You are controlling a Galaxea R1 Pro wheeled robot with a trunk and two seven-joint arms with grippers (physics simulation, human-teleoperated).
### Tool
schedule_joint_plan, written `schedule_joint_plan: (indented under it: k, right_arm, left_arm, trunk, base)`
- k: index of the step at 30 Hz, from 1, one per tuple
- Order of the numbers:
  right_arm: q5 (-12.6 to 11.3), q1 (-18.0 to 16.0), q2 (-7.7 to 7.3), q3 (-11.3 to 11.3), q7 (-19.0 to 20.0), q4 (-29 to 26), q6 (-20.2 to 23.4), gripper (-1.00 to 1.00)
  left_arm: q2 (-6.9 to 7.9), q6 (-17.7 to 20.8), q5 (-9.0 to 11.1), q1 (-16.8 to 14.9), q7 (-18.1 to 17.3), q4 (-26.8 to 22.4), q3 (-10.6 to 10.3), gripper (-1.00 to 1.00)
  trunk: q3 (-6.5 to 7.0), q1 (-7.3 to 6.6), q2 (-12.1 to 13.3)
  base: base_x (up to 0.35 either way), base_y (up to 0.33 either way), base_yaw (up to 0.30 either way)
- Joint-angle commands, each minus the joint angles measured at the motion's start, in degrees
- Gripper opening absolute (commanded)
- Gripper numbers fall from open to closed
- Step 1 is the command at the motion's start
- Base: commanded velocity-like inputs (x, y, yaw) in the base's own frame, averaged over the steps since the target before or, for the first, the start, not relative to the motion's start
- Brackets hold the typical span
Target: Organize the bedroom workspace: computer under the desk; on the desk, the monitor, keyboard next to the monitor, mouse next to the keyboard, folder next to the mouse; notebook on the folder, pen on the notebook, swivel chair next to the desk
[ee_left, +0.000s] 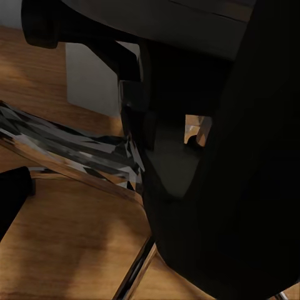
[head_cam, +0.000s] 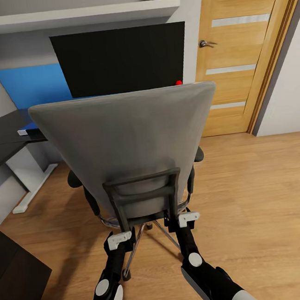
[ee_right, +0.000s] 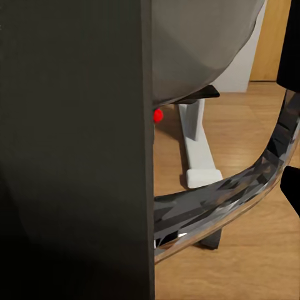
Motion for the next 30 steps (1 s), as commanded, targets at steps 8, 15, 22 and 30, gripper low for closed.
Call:
schedule_joint_plan:
  k: [8, 15, 22, 30]
  right_arm:
    - [-0.6, -0.07, -0.04, 0.31, -0.23, 0.04, -0.36, 1.0]
    - [-0.58, -0.08, -0.04, 0.31, -0.23, 0.04, -0.36, 1.0]
    - [-0.62, -0.07, -0.04, 0.31, -0.23, 0.04, -0.36, 1.0]
    - [-0.63, -0.07, -0.04, 0.31, -0.23, 0.04, -0.36, 1.0]
  left_arm:
    - [0.04, -0.2, 0.59, -0.03, 0.27, 0.02, -0.2, 1.0]
    - [0.04, -0.19, 0.59, -0.03, 0.26, 0.02, -0.2, 1.0]
    - [0.04, -0.13, 0.59, -0.03, 0.27, 0.02, -0.2, 1.0]
    - [0.04, -0.12, 0.59, -0.03, 0.26, 0.02, -0.2, 1.0]
  trunk:
    - [-0.04, -0.01, -0.02]
    - [-0.04, -0.01, -0.02]
    - [-0.04, -0.01, -0.02]
    - [-0.04, -0.01, -0.02]
  base:
    - [-0.003, 0.0, 0.0]
    - [-0.112, 0.0, 0.0]
    - [-0.135, 0.0, 0.0]
    - [-0.026, 0.0, 0.0]
